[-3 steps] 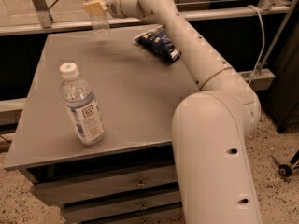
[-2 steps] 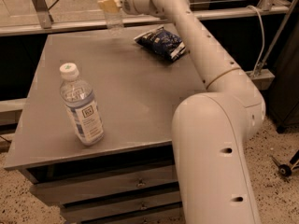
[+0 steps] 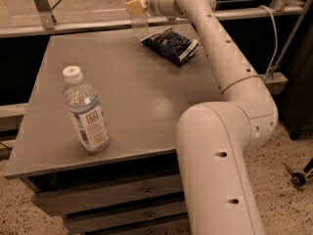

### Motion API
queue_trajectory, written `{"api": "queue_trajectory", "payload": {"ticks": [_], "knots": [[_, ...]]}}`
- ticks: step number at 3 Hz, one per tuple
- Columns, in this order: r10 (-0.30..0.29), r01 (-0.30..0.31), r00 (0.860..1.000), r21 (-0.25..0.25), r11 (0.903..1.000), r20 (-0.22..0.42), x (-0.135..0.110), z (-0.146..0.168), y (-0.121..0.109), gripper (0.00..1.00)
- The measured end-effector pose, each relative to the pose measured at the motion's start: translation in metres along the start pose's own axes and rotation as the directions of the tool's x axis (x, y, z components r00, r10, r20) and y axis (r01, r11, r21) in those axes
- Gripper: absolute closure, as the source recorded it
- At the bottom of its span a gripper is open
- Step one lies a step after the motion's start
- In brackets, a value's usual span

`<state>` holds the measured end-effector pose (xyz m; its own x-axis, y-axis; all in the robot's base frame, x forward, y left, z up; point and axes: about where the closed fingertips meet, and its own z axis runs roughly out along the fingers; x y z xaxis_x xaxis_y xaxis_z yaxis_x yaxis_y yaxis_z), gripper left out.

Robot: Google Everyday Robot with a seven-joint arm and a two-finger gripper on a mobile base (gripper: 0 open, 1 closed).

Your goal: Move water bottle near blue chip bag

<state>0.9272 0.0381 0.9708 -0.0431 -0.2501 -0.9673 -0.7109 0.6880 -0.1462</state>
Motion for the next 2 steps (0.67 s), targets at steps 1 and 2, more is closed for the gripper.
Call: {"api": "queue_trajectory", "payload": {"ticks": [1, 2], "knots": [[0.037, -0.037, 0.999, 0.002, 0.9993, -0.002, 0.010, 0.000, -0.009, 1.00], [0.093, -0.094, 0.996, -0.025, 0.9953, -0.017, 0.021, 0.000, -0.010, 0.74]]}}
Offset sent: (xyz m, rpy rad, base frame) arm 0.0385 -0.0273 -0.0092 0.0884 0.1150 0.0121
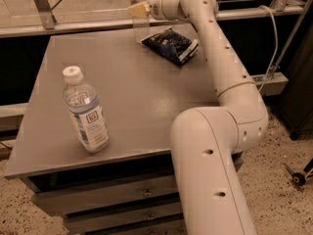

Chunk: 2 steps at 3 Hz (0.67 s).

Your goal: Move water bottle near blue chip bag

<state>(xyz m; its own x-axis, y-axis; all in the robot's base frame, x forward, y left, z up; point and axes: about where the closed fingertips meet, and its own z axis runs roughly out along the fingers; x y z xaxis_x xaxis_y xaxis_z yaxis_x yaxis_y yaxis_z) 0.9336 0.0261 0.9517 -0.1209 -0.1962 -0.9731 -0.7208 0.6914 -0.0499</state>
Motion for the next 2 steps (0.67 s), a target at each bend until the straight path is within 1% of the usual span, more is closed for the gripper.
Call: {"api": "queue_trajectory", "payload": {"ticks": [1, 2], "knots": [[0.020, -0.020, 1.000, -0.006, 0.9998, -0.020, 0.0051, -0.0021, -0.0012, 0.51], [0.022, -0.023, 0.999, -0.009, 0.9997, -0.045, 0.0081, -0.0053, -0.0013, 0.28]]}}
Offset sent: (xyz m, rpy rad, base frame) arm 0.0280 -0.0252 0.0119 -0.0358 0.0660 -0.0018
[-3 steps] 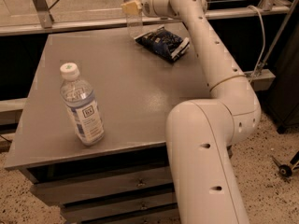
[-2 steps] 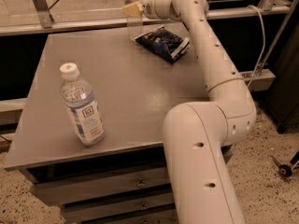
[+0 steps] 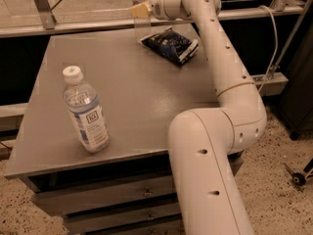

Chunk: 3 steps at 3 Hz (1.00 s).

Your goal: Move water bottle near blue chip bag

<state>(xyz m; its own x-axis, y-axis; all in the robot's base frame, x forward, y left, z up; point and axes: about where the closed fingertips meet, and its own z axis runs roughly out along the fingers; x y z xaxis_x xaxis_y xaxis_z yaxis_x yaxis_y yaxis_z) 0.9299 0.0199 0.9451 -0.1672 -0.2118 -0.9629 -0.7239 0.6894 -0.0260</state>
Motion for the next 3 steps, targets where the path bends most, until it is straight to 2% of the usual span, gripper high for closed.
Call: {"api": "queue_trajectory", "payload": {"ticks": [1, 2, 3], "knots": [[0.003, -0.003, 1.000, -0.006, 1.0000, -0.026, 0.004, -0.003, 0.001, 0.00], [0.003, -0.003, 0.999, -0.010, 0.9999, -0.036, 0.006, -0.005, 0.001, 0.00], [-0.062, 0.062, 0.996, -0.012, 0.9980, -0.071, -0.007, -0.025, 0.005, 0.00]]}}
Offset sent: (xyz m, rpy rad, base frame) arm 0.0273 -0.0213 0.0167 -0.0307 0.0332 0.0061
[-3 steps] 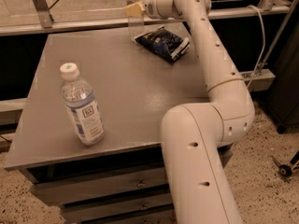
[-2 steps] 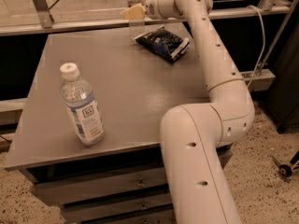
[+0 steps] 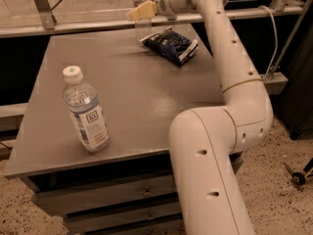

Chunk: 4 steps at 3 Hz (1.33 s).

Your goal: Move water bottle near blue chip bag

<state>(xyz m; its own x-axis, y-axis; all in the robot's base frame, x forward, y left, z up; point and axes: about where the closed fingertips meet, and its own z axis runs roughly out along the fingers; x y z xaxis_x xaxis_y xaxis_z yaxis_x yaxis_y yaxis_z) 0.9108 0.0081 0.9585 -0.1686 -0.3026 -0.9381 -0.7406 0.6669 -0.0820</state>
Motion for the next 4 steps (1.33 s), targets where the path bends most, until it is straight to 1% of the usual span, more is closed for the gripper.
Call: {"api": "queue_trajectory", "payload": {"ticks": [1, 2, 3, 4], "knots": [[-0.104, 0.099, 0.990, -0.050, 0.9938, -0.096, -0.003, -0.022, 0.020, 0.00], [-0.152, 0.134, 0.974, -0.118, 0.9839, -0.166, 0.016, -0.049, 0.028, 0.00], [-0.171, 0.147, 0.967, -0.134, 0.9800, -0.188, 0.031, -0.080, 0.019, 0.00], [-0.213, 0.189, 0.952, -0.125, 0.9741, -0.222, 0.039, -0.136, 0.005, 0.00]]}}
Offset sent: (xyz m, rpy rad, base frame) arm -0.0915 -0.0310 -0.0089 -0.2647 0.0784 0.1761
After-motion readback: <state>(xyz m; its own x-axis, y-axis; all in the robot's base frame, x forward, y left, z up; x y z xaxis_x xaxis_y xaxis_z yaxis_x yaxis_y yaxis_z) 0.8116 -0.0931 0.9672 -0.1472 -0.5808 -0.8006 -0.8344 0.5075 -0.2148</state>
